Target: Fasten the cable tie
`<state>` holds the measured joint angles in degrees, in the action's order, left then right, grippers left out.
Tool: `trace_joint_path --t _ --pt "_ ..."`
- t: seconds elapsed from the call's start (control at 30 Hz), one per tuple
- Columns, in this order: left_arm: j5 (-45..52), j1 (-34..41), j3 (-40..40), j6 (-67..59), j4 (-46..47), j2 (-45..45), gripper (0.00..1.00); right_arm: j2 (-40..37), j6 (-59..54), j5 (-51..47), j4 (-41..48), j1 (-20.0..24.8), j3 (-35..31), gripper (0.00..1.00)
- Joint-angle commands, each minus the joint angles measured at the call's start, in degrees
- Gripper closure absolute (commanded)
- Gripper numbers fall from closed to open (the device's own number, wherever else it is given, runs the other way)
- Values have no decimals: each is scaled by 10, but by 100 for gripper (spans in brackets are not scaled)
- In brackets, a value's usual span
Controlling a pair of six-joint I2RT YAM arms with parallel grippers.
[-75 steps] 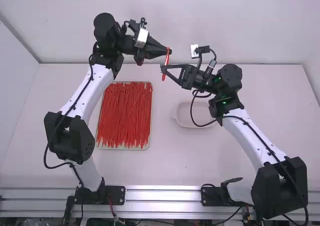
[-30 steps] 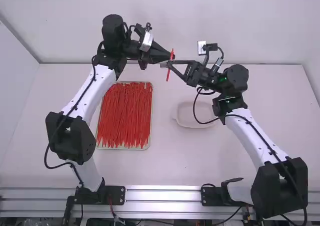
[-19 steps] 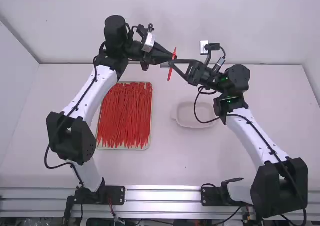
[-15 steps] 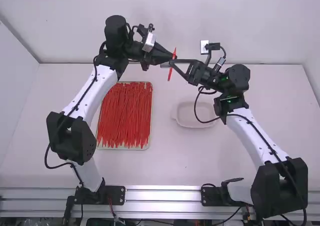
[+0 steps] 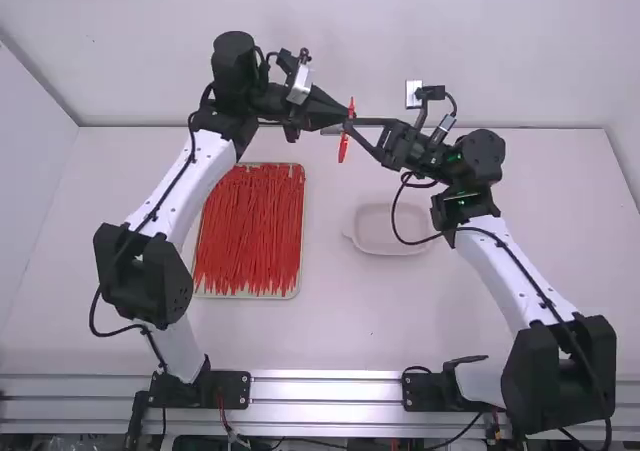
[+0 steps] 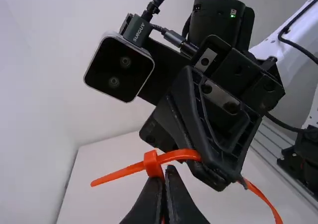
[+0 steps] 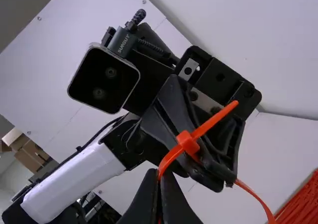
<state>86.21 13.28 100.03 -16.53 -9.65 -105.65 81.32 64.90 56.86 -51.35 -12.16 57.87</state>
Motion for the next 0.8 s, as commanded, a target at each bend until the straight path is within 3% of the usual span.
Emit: trace_joint_path --t 0.0,0.33,0.53,0.77 --pt "35 2 -7 -22 2 -3 98 1 9 -44 -11 26 4 100" --pt "35 7 -20 -25 10 -3 98 1 9 -58 -12 32 4 100" --pt "35 17 -20 -101 78 -3 98 1 9 -72 -12 32 4 100" --pt "35 18 -20 -116 94 -3 98 1 8 -75 -11 32 4 100"
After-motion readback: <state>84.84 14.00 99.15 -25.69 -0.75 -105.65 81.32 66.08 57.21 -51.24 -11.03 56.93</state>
